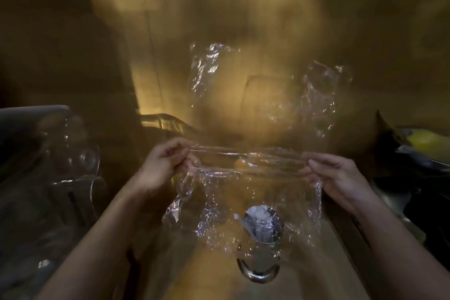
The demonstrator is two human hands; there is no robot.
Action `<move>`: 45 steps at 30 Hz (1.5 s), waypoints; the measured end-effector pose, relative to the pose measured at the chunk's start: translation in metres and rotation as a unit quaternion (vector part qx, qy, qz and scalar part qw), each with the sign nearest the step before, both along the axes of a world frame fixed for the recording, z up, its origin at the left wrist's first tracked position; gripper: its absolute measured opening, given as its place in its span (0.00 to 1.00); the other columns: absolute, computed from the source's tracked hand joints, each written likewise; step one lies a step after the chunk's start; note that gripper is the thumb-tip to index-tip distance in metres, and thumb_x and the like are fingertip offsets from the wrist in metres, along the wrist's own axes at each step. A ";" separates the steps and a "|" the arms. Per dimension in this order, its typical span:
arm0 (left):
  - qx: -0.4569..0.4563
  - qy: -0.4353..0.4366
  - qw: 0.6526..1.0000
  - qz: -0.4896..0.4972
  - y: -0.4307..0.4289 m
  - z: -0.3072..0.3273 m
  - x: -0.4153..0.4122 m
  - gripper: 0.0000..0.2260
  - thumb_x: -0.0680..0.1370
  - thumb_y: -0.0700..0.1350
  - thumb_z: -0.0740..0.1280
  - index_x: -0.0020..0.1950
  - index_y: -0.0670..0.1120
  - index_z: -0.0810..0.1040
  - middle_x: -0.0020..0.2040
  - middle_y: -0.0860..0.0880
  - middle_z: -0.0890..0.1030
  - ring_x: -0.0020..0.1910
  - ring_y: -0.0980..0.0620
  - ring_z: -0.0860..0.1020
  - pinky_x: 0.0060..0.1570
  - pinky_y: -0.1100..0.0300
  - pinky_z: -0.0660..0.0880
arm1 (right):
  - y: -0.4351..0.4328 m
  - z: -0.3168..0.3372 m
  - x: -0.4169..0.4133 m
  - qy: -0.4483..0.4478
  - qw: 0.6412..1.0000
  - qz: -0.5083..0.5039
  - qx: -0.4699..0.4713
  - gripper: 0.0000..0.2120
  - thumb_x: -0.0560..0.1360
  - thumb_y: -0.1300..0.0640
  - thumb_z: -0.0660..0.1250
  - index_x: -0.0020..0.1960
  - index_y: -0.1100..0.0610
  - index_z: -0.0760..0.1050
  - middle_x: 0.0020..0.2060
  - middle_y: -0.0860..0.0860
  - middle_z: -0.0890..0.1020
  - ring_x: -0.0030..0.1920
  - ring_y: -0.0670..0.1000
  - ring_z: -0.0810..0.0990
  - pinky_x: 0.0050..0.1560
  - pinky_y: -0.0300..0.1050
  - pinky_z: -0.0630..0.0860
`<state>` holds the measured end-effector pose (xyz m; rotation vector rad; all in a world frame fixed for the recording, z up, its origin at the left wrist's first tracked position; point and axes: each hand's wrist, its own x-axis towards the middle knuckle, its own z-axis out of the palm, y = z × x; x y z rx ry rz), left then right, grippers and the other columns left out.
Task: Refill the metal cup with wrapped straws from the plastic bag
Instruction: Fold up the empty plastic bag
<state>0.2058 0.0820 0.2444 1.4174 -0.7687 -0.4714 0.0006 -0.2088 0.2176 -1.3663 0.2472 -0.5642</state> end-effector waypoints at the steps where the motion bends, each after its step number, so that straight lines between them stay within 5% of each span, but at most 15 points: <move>1: -0.003 0.003 1.000 0.009 0.001 -0.002 -0.001 0.14 0.79 0.32 0.55 0.47 0.43 0.79 0.32 0.48 0.83 0.26 0.54 0.78 0.24 0.65 0.74 | 0.000 0.001 0.000 0.003 1.000 0.004 -0.001 0.10 0.69 0.70 0.63 0.43 0.62 0.81 0.30 0.58 0.84 0.29 0.51 0.83 0.29 0.38 0.78; 5: 0.056 -0.028 0.991 0.117 -0.001 -0.006 -0.002 0.20 0.77 0.31 0.57 0.31 0.47 0.80 0.25 0.51 0.81 0.23 0.53 0.73 0.19 0.69 0.68 | 0.005 0.000 0.002 0.018 0.999 -0.022 -0.022 0.19 0.69 0.77 0.60 0.27 0.63 0.80 0.26 0.53 0.84 0.29 0.48 0.82 0.29 0.37 0.79; 8: 0.095 -0.040 0.981 0.164 -0.003 -0.008 -0.006 0.15 0.77 0.35 0.59 0.39 0.50 0.79 0.29 0.56 0.82 0.29 0.58 0.80 0.24 0.71 0.73 | 0.010 0.000 0.003 0.042 0.992 -0.071 -0.090 0.22 0.67 0.79 0.60 0.22 0.59 0.77 0.22 0.50 0.81 0.26 0.44 0.78 0.28 0.31 0.74; 11: 0.018 0.128 0.991 0.037 0.001 -0.013 -0.008 0.15 0.82 0.49 0.52 0.60 0.49 0.76 0.49 0.49 0.85 0.46 0.54 0.83 0.40 0.57 0.79 | 0.010 -0.001 -0.001 0.040 0.990 -0.094 -0.094 0.24 0.69 0.78 0.58 0.23 0.58 0.79 0.23 0.52 0.80 0.27 0.47 0.78 0.29 0.35 0.74; 13: 0.029 0.173 0.984 -0.037 0.008 -0.020 -0.009 0.23 0.79 0.62 0.48 0.57 0.54 0.79 0.51 0.51 0.85 0.47 0.55 0.83 0.41 0.56 0.78 | 0.008 -0.003 -0.005 0.051 0.986 -0.106 -0.118 0.24 0.70 0.75 0.59 0.24 0.56 0.80 0.23 0.51 0.80 0.27 0.46 0.76 0.29 0.34 0.71; 15: 0.053 0.190 0.976 -0.089 0.009 -0.025 -0.015 0.21 0.74 0.65 0.56 0.51 0.56 0.82 0.48 0.54 0.85 0.44 0.57 0.83 0.35 0.61 0.79 | 0.007 -0.003 -0.007 0.055 0.981 -0.125 -0.141 0.23 0.72 0.73 0.61 0.25 0.54 0.81 0.25 0.48 0.82 0.32 0.46 0.77 0.32 0.34 0.73; 18: 0.127 0.174 0.972 -0.097 0.008 -0.035 -0.021 0.19 0.61 0.57 0.77 0.45 0.48 0.83 0.43 0.48 0.84 0.37 0.53 0.81 0.29 0.64 0.76 | 0.007 -0.005 -0.009 0.054 0.978 -0.145 -0.141 0.24 0.71 0.73 0.60 0.25 0.53 0.80 0.27 0.48 0.84 0.32 0.44 0.81 0.29 0.31 0.74; 21: 0.141 0.169 0.975 -0.027 0.002 -0.039 -0.026 0.19 0.63 0.46 0.75 0.49 0.39 0.77 0.34 0.48 0.81 0.28 0.55 0.75 0.23 0.65 0.72 | 0.010 -0.008 -0.010 0.054 0.979 -0.153 -0.122 0.21 0.73 0.71 0.61 0.30 0.52 0.82 0.29 0.46 0.85 0.32 0.45 0.81 0.34 0.36 0.76; 24: 0.089 0.209 0.974 0.023 -0.002 -0.043 -0.028 0.18 0.66 0.44 0.72 0.53 0.39 0.76 0.42 0.47 0.82 0.42 0.51 0.79 0.40 0.58 0.78 | 0.011 -0.011 -0.008 0.028 0.991 -0.131 -0.015 0.10 0.75 0.61 0.63 0.48 0.49 0.80 0.40 0.48 0.85 0.38 0.48 0.81 0.38 0.44 0.78; 27: 0.047 0.230 0.971 0.044 -0.004 -0.044 -0.033 0.12 0.71 0.39 0.70 0.53 0.39 0.75 0.43 0.45 0.80 0.45 0.49 0.79 0.36 0.56 0.79 | 0.018 -0.019 -0.012 0.031 0.993 -0.019 0.114 0.18 0.72 0.49 0.63 0.58 0.56 0.74 0.46 0.56 0.82 0.41 0.55 0.82 0.39 0.48 0.80; 29: 0.032 0.206 0.977 0.050 -0.004 -0.043 -0.037 0.04 0.73 0.38 0.68 0.46 0.39 0.76 0.36 0.47 0.82 0.33 0.55 0.80 0.26 0.63 0.76 | 0.027 -0.025 -0.015 0.059 0.994 -0.010 0.091 0.16 0.69 0.56 0.67 0.53 0.64 0.76 0.40 0.58 0.82 0.36 0.55 0.81 0.35 0.46 0.80; 31: 0.015 0.167 0.984 0.055 -0.005 -0.043 -0.040 0.04 0.74 0.36 0.67 0.43 0.35 0.76 0.34 0.45 0.81 0.30 0.50 0.78 0.29 0.65 0.75 | 0.035 -0.030 -0.017 0.085 0.994 -0.065 0.036 0.09 0.69 0.65 0.69 0.46 0.70 0.76 0.33 0.60 0.81 0.30 0.54 0.79 0.31 0.43 0.77; 35: 0.029 0.100 0.987 0.119 -0.008 -0.049 -0.038 0.05 0.75 0.34 0.65 0.39 0.38 0.73 0.25 0.49 0.79 0.21 0.56 0.76 0.20 0.67 0.72 | 0.040 -0.034 -0.014 0.075 0.989 -0.124 0.014 0.03 0.71 0.70 0.66 0.39 0.65 0.76 0.24 0.53 0.81 0.24 0.47 0.79 0.25 0.37 0.75; 42: 0.063 -0.020 0.986 0.156 0.000 -0.055 -0.033 0.09 0.76 0.38 0.65 0.45 0.31 0.70 0.24 0.46 0.76 0.23 0.50 0.77 0.23 0.62 0.69 | 0.043 -0.042 -0.013 0.106 0.988 -0.108 -0.028 0.01 0.71 0.69 0.67 0.42 0.65 0.77 0.29 0.55 0.82 0.29 0.51 0.79 0.30 0.38 0.75; 45: 0.056 -0.046 0.982 0.172 0.008 -0.051 -0.029 0.07 0.76 0.39 0.66 0.39 0.40 0.73 0.30 0.48 0.76 0.32 0.46 0.76 0.27 0.60 0.69 | 0.042 -0.040 -0.012 0.138 0.981 -0.110 -0.080 0.11 0.70 0.68 0.69 0.52 0.65 0.75 0.40 0.56 0.82 0.38 0.50 0.79 0.37 0.35 0.77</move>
